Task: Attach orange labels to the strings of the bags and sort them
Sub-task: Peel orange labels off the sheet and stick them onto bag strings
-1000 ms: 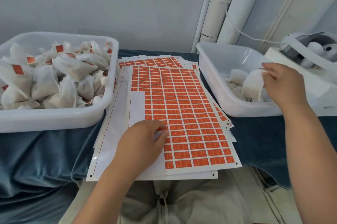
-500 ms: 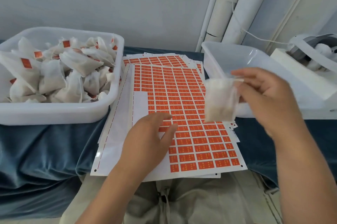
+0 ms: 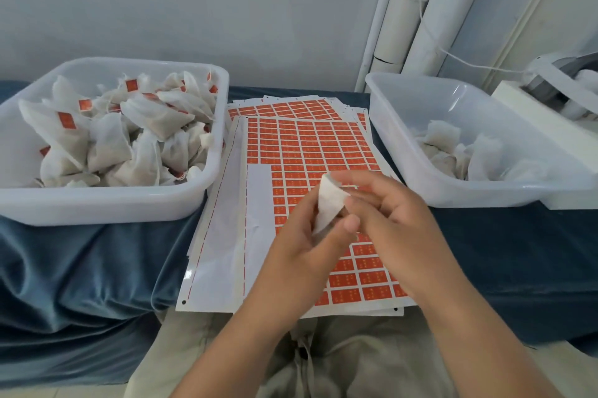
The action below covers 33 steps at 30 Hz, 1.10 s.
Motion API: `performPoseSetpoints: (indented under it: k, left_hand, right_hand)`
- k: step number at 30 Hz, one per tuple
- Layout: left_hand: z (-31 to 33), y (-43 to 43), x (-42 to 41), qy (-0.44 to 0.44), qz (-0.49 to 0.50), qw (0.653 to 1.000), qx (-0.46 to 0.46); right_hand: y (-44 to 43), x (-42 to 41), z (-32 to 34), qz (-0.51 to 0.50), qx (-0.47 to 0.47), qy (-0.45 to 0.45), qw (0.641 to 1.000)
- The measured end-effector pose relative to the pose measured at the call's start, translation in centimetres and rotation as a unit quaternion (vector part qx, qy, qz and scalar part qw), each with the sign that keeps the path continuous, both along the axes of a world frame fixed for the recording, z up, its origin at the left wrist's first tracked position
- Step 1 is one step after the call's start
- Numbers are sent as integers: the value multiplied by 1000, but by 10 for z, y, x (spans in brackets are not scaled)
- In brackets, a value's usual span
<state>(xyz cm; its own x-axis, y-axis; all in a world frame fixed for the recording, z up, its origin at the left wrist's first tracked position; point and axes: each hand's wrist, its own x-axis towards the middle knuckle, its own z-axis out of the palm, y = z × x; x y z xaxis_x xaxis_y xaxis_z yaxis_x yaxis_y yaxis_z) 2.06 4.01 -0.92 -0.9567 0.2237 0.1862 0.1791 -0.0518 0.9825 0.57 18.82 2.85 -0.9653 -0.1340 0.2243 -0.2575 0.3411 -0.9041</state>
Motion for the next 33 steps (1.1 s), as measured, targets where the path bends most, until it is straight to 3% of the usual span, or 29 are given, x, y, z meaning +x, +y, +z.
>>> performPoseSetpoints:
  k: [4, 6, 8, 11, 15, 19, 23, 25, 29, 33]
  left_hand:
    - [-3, -3, -1, -44, 131, 990, 18]
    - [-4, -7, -3, -93, 154, 984, 21]
    - [-5, -12, -6, -106, 140, 984, 19]
    - [0, -17, -8, -62, 122, 991, 3]
    - [2, -21, -8, -35, 136, 990, -30]
    - [6, -28, -10, -51, 105, 992, -45]
    - [9, -31, -11, -27, 60, 992, -105]
    - [7, -29, -10, -23, 48, 994, -91]
    - [4, -25, -9, -8, 69, 994, -88]
    - [2, -26, -12, 13, 77, 989, -128]
  right_hand:
    - [-1, 2, 0, 58, -46, -35, 997]
    - [1, 3, 1, 7, -54, 13, 998]
    - [3, 0, 2, -69, -4, 53, 996]
    - [4, -6, 1, -57, 162, 16, 985]
    - [5, -7, -2, -33, 166, 13, 986]
    - [9, -9, -4, -21, 80, -22, 996]
    - [9, -10, -3, 69, -54, -155, 984]
    - [12, -13, -5, 100, -152, -208, 961]
    - [18, -18, -9, 139, -262, -257, 920]
    - [22, -19, -7, 192, -439, -285, 831]
